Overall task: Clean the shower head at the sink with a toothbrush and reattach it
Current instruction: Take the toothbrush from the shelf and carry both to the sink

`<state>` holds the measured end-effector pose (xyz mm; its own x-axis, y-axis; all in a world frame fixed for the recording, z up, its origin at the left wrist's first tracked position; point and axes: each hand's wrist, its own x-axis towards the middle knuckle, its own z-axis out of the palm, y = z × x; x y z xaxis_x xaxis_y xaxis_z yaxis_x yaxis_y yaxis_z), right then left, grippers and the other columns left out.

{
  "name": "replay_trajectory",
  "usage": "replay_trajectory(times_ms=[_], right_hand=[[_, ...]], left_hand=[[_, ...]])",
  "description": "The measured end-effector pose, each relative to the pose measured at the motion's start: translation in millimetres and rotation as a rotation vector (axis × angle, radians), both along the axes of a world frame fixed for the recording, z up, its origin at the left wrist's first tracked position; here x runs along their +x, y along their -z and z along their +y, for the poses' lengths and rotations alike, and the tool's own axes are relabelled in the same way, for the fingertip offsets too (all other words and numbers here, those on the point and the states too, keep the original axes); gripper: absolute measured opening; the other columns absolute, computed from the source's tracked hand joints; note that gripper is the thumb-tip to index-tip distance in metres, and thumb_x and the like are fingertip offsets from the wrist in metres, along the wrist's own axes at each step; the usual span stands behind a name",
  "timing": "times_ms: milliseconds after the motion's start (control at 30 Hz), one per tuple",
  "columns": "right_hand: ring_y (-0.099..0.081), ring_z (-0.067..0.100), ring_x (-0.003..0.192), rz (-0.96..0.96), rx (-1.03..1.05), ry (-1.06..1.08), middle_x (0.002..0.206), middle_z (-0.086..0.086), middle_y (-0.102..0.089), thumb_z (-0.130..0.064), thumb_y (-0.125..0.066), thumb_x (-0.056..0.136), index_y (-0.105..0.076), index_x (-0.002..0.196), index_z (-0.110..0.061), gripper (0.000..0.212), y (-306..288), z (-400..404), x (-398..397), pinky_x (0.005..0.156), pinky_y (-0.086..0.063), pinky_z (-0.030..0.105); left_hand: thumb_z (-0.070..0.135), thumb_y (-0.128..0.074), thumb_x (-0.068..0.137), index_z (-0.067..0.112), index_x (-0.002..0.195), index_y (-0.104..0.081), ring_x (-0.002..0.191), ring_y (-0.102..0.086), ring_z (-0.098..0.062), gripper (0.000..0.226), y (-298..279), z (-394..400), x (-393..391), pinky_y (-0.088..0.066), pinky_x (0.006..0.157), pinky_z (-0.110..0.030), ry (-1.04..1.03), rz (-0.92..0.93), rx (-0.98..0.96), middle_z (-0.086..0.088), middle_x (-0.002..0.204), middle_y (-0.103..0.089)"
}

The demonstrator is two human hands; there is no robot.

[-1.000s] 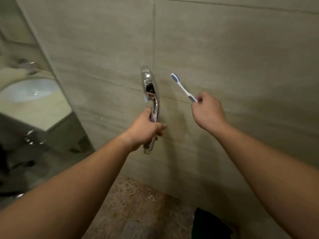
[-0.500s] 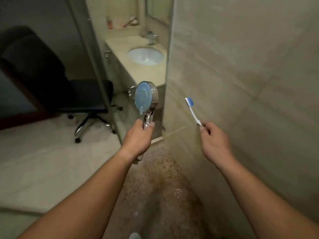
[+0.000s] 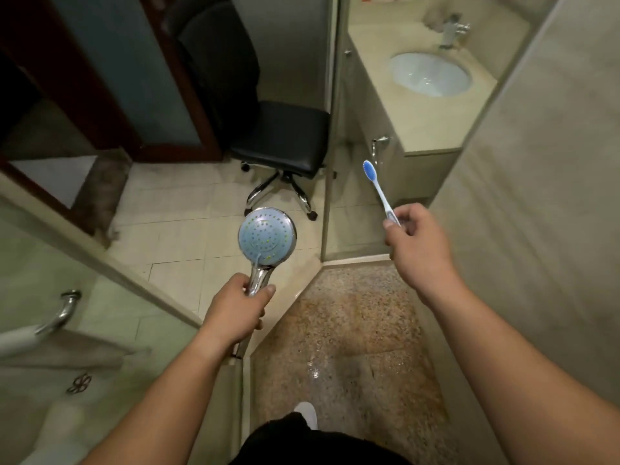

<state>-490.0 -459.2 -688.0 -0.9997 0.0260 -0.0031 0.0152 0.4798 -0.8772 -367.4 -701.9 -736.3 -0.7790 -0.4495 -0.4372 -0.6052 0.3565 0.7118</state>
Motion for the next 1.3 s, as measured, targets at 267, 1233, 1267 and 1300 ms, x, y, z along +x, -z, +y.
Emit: replay_trajectory(times_ms=[267, 1233, 1267, 1300], right_hand=[[-0.051, 0.021, 0.057, -0.204, -0.005, -0.013, 0.076, 0.009, -0.065, -0.017, -0.052, 0.089, -0.058, 0.084, -0.033, 0.017, 44.2, -23.3, -15.8, 0.053, -0.041, 0.038], [-0.054, 0.011, 0.055, -0.251, -0.129, -0.081, 0.077, 0.005, -0.066, -0.015, -0.053, 0.094, -0.061, 0.091, -0.029, 0.016, 37.8, -301.8, -346.7, 0.054, -0.045, 0.029], [-0.053, 0.009, 0.054, -0.256, -0.144, -0.027, 0.078, 0.007, -0.067, -0.014, -0.052, 0.095, -0.061, 0.091, -0.026, 0.015, 37.1, -311.4, -353.1, 0.051, -0.043, 0.025], [-0.053, 0.009, 0.053, -0.266, -0.152, 0.024, 0.077, 0.008, -0.067, -0.014, -0.052, 0.095, -0.061, 0.091, -0.025, 0.015, 36.0, -320.6, -357.4, 0.049, -0.042, 0.022]], left_hand=[[0.032, -0.059, 0.098, 0.016, 0.095, -0.062, 0.054, -0.067, -0.021, 0.016, 5.6, -57.6, -56.1, -0.052, 0.066, -0.034, -0.117, 0.021, 0.030, -0.010, 0.079, -0.070], [0.032, -0.063, 0.097, 0.019, 0.093, -0.061, 0.059, -0.069, -0.020, 0.014, 14.3, -299.7, -404.8, -0.045, 0.052, -0.023, 0.045, -0.072, -0.037, -0.007, 0.080, -0.071], [0.033, -0.063, 0.097, 0.020, 0.092, -0.061, 0.058, -0.069, -0.021, 0.014, 9.0, -315.0, -429.0, -0.045, 0.053, -0.025, 0.092, -0.063, -0.048, -0.007, 0.078, -0.071], [0.033, -0.064, 0.096, 0.020, 0.091, -0.061, 0.058, -0.070, -0.022, 0.015, 1.9, -329.0, -452.8, -0.045, 0.054, -0.026, 0.137, -0.056, -0.060, -0.006, 0.076, -0.071]])
